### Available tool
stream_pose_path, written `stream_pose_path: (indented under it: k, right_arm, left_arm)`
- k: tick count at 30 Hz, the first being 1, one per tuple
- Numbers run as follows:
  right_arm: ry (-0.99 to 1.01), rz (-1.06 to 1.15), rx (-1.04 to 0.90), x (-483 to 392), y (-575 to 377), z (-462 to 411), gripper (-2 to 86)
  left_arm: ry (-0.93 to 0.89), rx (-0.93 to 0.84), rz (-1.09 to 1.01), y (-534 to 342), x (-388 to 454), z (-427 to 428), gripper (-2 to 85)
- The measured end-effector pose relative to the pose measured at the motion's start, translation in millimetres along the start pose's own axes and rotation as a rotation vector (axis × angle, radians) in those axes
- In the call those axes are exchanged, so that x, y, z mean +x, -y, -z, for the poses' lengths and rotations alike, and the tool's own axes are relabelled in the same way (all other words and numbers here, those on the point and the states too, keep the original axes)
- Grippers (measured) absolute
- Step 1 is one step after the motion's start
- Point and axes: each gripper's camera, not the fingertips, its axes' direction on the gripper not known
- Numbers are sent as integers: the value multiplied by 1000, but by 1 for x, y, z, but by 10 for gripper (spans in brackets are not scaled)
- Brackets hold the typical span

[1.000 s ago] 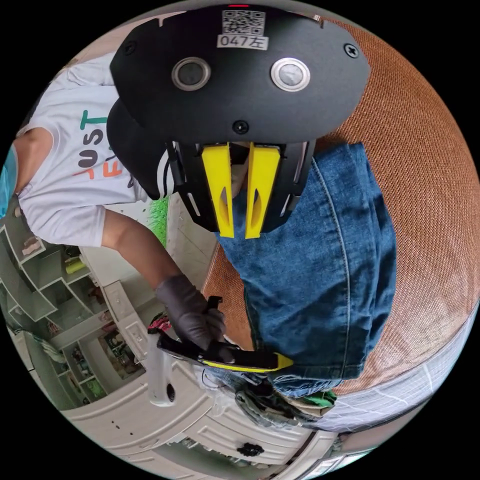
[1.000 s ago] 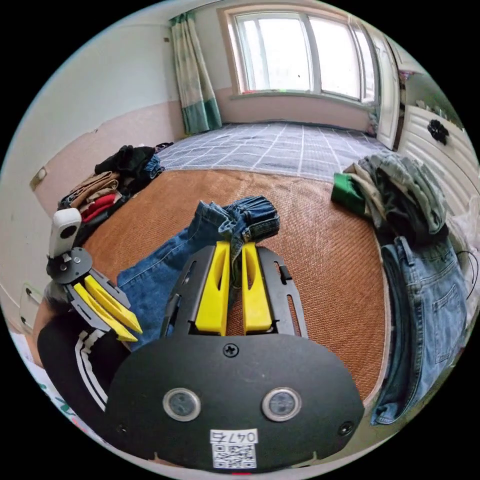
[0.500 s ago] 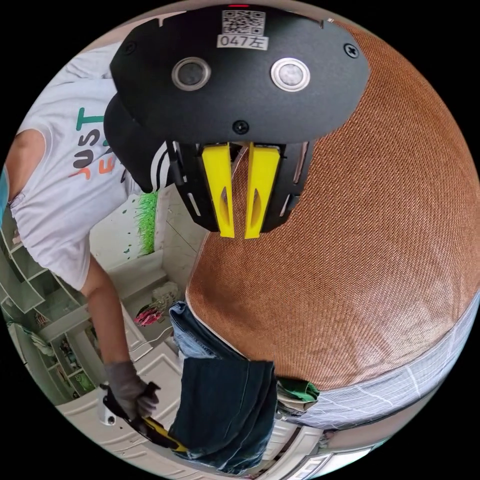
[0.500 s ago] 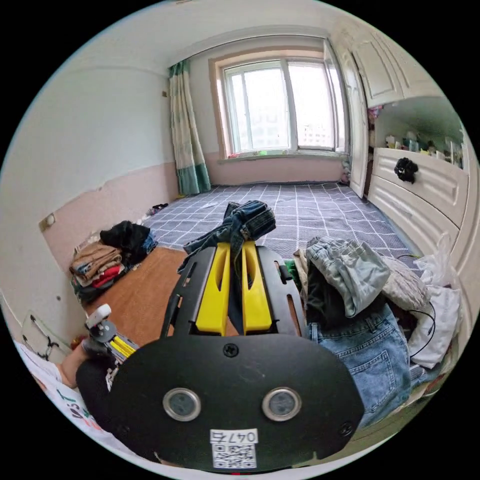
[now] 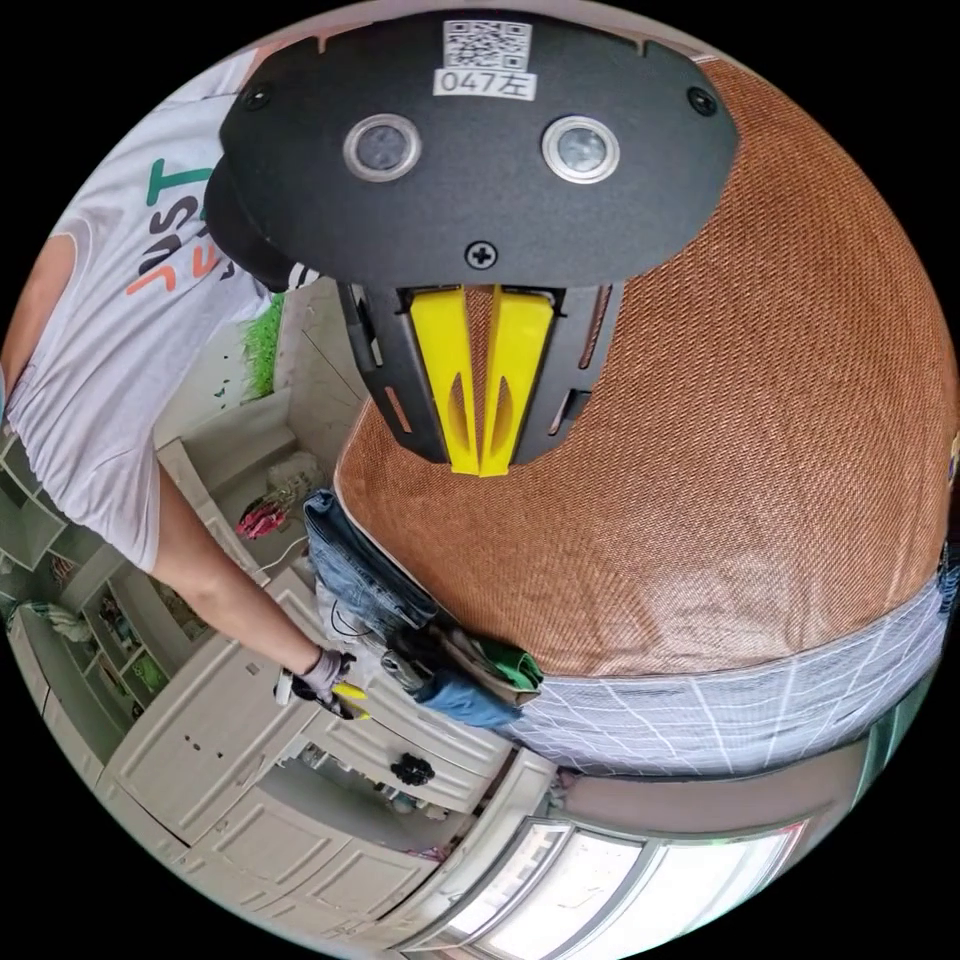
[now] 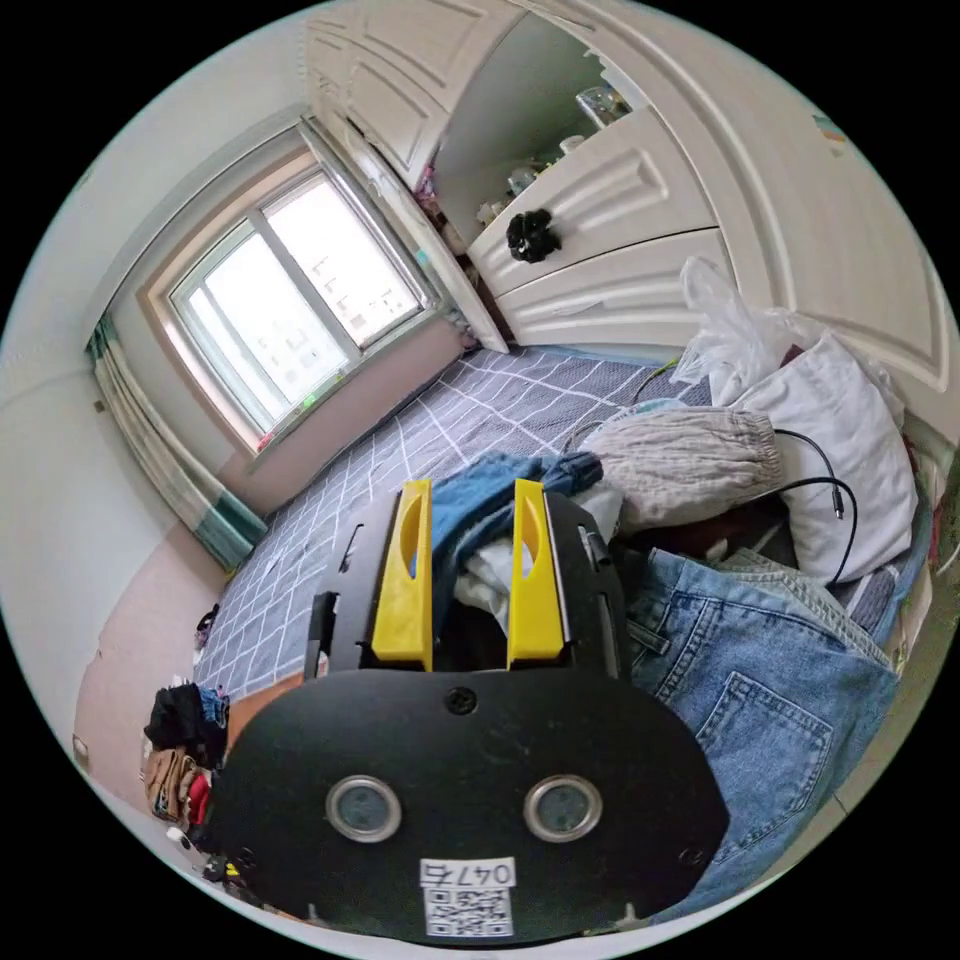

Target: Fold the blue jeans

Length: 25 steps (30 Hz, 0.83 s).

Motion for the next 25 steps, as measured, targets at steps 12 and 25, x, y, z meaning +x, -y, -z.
stream_pose_path:
  k: [12,25]
  right_arm:
    - [470,519,-138,-191,-161,54,-9]
    - [866,672,-555,-351,-532,67,-12]
  left_arm:
    - [24,136,62,-51,-59,171,-10]
    - [626,273,180,-186,-93,426,-10]
